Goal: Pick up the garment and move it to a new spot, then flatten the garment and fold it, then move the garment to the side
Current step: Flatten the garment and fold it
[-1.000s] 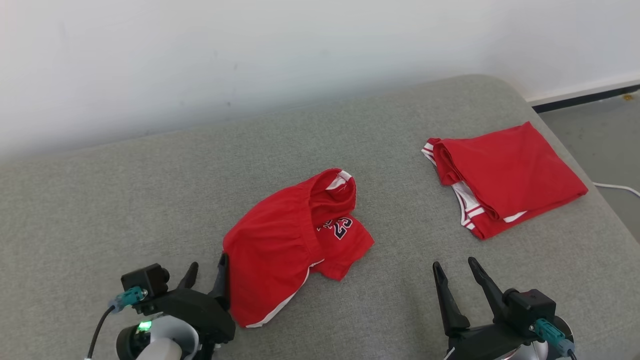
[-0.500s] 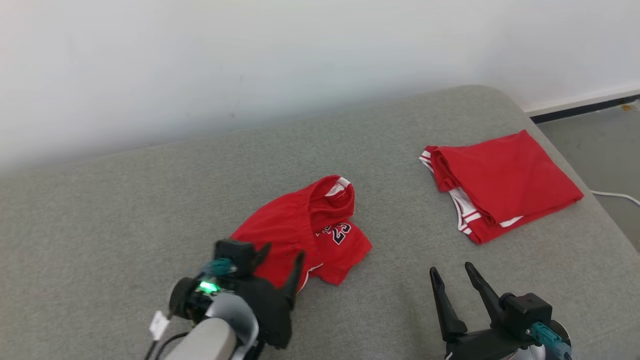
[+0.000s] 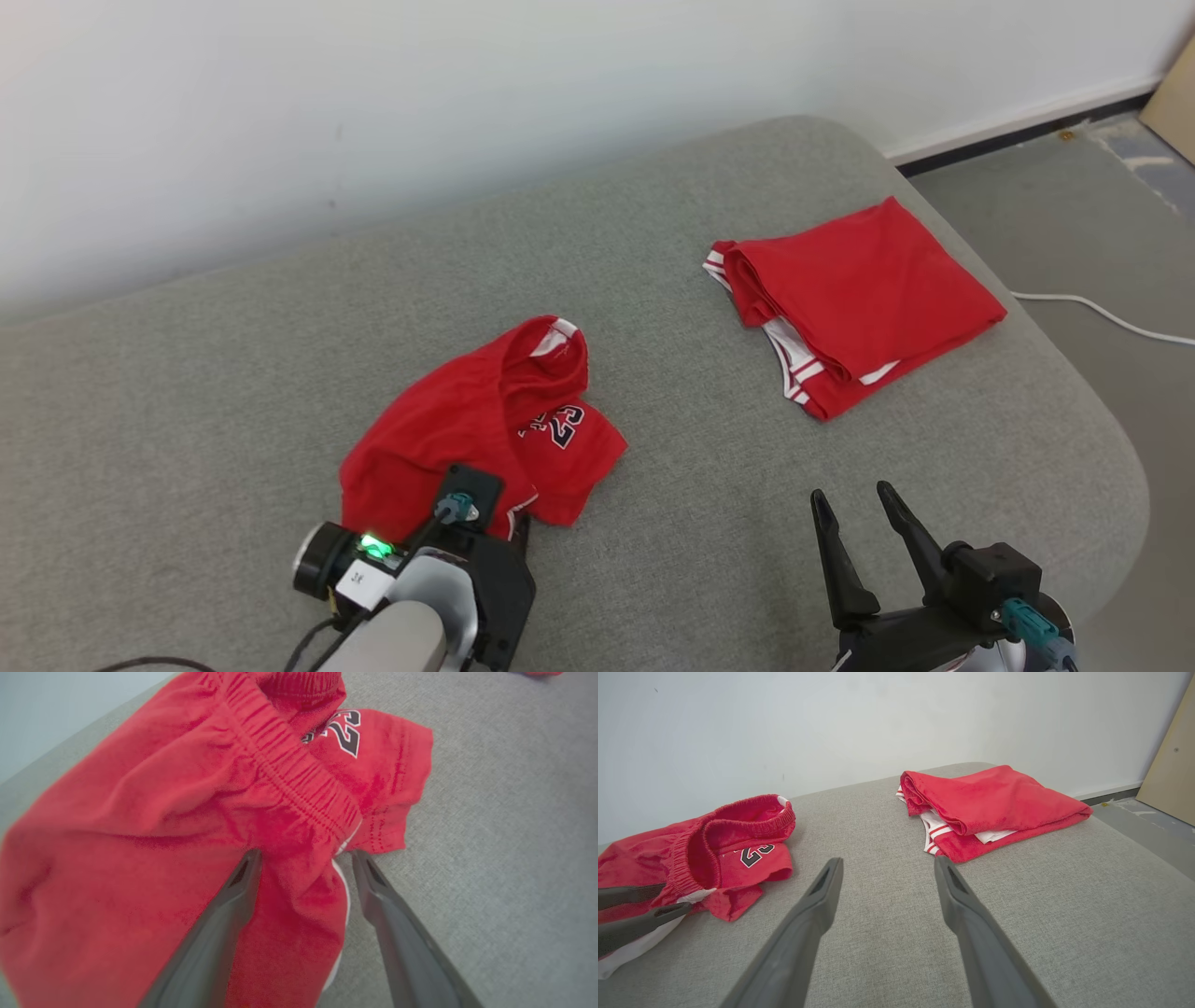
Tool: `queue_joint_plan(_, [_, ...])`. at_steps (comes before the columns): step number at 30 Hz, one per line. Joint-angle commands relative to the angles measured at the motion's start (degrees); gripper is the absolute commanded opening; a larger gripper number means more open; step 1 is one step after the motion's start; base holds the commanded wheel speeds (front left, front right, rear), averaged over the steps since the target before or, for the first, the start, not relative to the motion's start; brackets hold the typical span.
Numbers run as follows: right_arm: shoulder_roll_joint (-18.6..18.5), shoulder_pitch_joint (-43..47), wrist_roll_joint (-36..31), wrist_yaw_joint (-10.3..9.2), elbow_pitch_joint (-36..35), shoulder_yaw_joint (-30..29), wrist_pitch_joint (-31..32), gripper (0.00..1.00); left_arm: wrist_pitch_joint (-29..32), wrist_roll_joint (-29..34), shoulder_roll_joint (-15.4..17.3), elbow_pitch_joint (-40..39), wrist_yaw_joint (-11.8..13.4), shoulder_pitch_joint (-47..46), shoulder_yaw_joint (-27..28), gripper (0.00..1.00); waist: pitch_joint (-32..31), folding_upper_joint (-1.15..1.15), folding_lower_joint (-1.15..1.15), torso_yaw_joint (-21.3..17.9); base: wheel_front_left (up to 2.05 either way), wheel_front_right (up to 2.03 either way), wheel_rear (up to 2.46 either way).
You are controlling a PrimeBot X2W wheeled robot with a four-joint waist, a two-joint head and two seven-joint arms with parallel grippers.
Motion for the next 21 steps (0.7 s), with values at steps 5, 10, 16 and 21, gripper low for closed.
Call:
queue_joint_plan(5, [0.04,-0.09,0.70,-0.17,0.31,0.16,-0.66,1.00,-0.96,0.50,0.44,1.87,1.02,-1.86,0.15,0.00,1.28,0.00,0.00,-1.28,0.00,0.00,0.00])
queue_joint_plan(10, [0.04,-0.65,1.02,-0.17,0.37,0.28,-0.94,1.00,-4.65,-2.10,-1.11,1.28,-0.05,-3.45,2.61,0.00,1.42,0.00,0.00,-0.47,0.00,0.00,0.00])
queue_joint_plan(16, [0.03,-1.05,0.84,-0.17,0.85,0.34,-1.02,1.00,-11.97,-9.39,-4.93,-2.87,-3.33,-7.68,8.42,0.00,0.93,0.00,0.00,0.79,0.00,0.00,0.00])
queue_joint_plan(21, [0.03,-1.40,1.10,-0.17,1.49,1.06,-0.89,1.00,-17.27,-16.63,-6.37,-6.82,-5.32,-11.50,12.05,0.00,-0.10,0.00,0.00,0.76,0.00,0.00,0.00])
